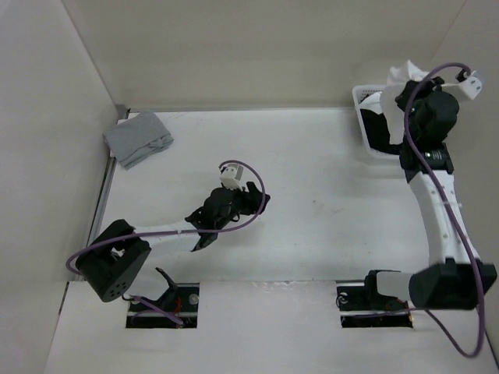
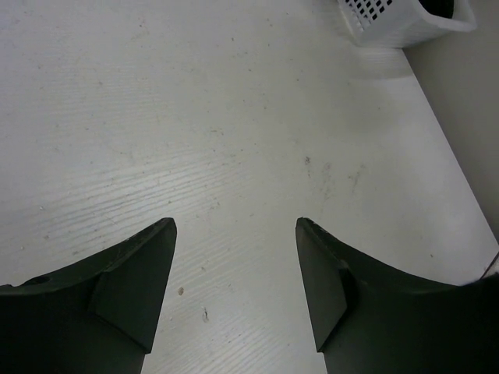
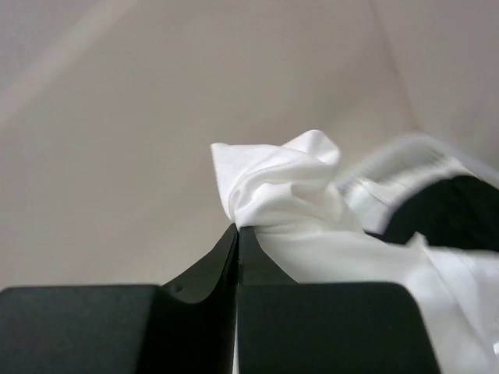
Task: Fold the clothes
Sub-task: Grab the tank top from the pile, then move the tank top to the center of the board
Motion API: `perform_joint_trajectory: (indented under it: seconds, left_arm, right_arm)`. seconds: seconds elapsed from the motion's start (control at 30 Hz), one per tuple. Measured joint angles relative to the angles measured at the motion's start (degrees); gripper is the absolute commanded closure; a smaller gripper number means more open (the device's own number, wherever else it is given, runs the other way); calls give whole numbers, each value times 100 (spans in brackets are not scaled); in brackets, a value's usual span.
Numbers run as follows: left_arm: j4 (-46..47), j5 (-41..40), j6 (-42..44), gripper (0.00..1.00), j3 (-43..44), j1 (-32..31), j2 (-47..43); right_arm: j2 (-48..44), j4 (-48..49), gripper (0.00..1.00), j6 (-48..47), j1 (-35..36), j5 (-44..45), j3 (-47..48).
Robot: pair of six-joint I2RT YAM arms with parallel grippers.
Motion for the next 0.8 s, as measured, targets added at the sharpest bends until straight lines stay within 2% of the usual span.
perform_joint_trajectory:
  seconds: [0.07, 0.17, 0.27, 0.33, 0.37, 0.43, 0.5, 0.53, 0.57, 0.6, 0.67, 0.7, 0.73, 0.8]
  left_arm:
    - [24, 7, -55, 38, -57, 92, -24]
    - [-44, 33, -168, 37, -153, 289, -197]
    - [-258, 42, -396, 37, -291, 691, -804]
    - [-409, 28, -533, 37, -382, 1021, -1421]
    - [-455, 13, -575, 37, -417, 1130, -1655]
    - [-590, -22, -643, 37, -448, 1362, -2076]
    - [-848, -26, -693, 39, -479, 1644, -2474]
    - [-957, -37, -702, 40, -485, 1718, -2564]
    - [-1128, -74, -708, 43, -490, 1801, -2625]
    - [-1226, -87, -710, 44, -490, 1821, -2614]
    - [-1427, -101, -708, 53, -490, 1685, -2461]
    - [-1539, -101, -691, 56, -490, 1502, -2299]
    - [-1676, -129, -634, 57, -487, 1220, -2079]
    - [-1847, -138, -527, 57, -479, 850, -1834]
  right_arm:
    - [-656, 192, 97, -15, 535, -57, 197]
    - [-1054, 326, 93, -28, 1174, -188, 446]
    - [-1443, 457, 84, -11, 2065, -363, 247]
    - [-1705, 557, 61, 101, 2544, -476, -343]
    - [-1864, 907, 55, 264, 2870, -538, -1056]
    - [-1821, 979, 37, 507, 3154, -667, -2070]
    - [-1244, 855, 27, 723, 3388, -767, -3191]
    - [-938, 645, 27, 809, 3438, -752, -3569]
    - [-745, 374, 31, 866, 3460, -717, -3880]
    - [-638, -50, 44, 903, 3495, -647, -4266]
    - [-741, -463, 74, 940, 3539, -485, -4529]
    - [-846, -507, 82, 962, 3563, -435, -4546]
    - [-975, -507, 84, 949, 3593, -402, -4542]
    - [-1233, -501, 79, 1054, 3681, -284, -4520]
